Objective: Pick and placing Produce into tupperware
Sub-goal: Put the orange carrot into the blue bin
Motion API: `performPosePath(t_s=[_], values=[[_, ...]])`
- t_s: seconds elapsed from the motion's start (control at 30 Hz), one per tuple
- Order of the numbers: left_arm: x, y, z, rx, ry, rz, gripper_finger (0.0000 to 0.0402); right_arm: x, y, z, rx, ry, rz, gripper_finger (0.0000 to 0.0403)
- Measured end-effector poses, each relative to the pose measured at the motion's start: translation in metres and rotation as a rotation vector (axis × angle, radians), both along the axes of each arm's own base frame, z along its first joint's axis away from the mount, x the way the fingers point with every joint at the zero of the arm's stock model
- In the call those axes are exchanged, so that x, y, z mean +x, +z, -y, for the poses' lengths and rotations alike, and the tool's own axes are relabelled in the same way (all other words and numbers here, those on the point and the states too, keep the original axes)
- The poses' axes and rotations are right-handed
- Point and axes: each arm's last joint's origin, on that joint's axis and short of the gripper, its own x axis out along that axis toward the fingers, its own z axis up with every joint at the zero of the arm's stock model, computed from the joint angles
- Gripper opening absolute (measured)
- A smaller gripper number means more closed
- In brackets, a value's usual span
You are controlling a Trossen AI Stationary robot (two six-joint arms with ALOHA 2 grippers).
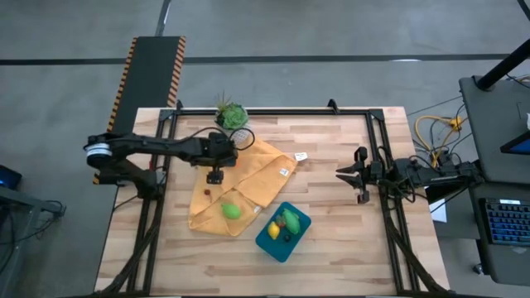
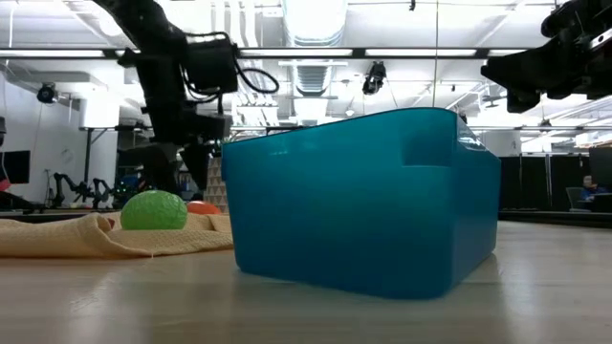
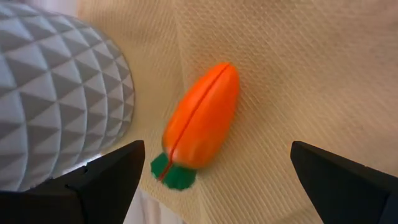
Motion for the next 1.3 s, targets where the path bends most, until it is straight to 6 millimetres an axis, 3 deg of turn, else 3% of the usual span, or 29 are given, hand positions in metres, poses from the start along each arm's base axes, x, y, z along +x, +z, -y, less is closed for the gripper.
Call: performPosePath(t_s=[0.43,0.77,1.3], values=[[0.010,-0.019,-0.014,0.039,-0.118,-0.077,0.0388,0.000,0.000,0.000,0.000,0.000,0.000,0.0063],[0.021,-0.010,-0.033,0.013,-0.145,-0.046,0.0388,0.000,0.000,0.000,0.000,0.000,-0.001,0.0063],[0.020,-0.023,-0.040,-0.006,-0.184,-0.129,0.0388,0.000,-0.003,0.000,-0.004,0.000,-0.034,0.0063]])
